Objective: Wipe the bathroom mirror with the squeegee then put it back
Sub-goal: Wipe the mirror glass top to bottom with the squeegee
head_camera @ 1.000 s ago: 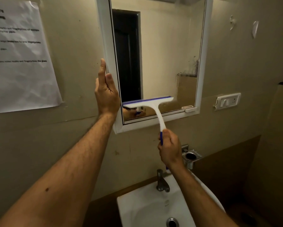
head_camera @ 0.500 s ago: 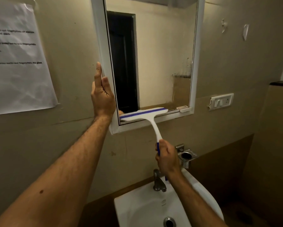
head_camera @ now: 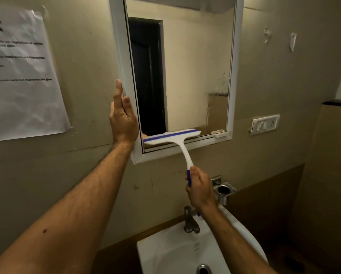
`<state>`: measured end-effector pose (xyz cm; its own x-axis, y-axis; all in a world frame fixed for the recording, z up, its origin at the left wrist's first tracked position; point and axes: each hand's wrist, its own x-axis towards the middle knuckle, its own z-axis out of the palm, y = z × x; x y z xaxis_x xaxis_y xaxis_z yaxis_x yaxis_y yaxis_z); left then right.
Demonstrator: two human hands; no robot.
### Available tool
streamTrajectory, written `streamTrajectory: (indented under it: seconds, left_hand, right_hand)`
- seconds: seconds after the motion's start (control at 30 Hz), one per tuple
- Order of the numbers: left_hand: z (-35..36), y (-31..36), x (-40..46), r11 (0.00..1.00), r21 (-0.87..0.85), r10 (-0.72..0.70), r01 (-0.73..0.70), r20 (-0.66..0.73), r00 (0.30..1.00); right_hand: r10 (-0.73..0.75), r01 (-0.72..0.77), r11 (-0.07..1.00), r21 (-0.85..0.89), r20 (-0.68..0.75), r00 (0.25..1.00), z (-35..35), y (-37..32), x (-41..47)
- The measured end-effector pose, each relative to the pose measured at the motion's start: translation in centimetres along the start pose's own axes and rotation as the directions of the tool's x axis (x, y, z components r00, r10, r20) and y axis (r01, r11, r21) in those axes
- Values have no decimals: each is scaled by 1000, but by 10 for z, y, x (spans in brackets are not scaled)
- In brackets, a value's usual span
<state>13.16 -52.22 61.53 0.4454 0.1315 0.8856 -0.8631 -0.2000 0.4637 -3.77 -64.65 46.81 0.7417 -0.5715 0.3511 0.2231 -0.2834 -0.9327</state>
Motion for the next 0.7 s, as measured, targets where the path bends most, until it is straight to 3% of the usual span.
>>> streamTrajectory:
  seconds: [0.17, 0.43, 0.6, 0.7]
  left_hand:
    - [-5, 2, 3, 1000, -7, -12, 12, -1, 1000]
    - [-7, 16, 31, 1000, -29, 2, -1, 16, 1000]
    - [-6, 30, 60, 998, -58, 15, -14, 6, 1000]
    - [-3, 32, 70, 998, -58, 15, -15, 2, 1000]
  right_hand:
    - [-87, 87, 995, 45, 1, 996, -3, -60, 22]
    - [-81, 83, 994, 65, -33, 996, 9, -30, 11]
    - [-231, 234, 972, 9, -112, 966, 13, -95, 46]
    - [-242, 244, 970, 5, -95, 966, 15, -109, 62]
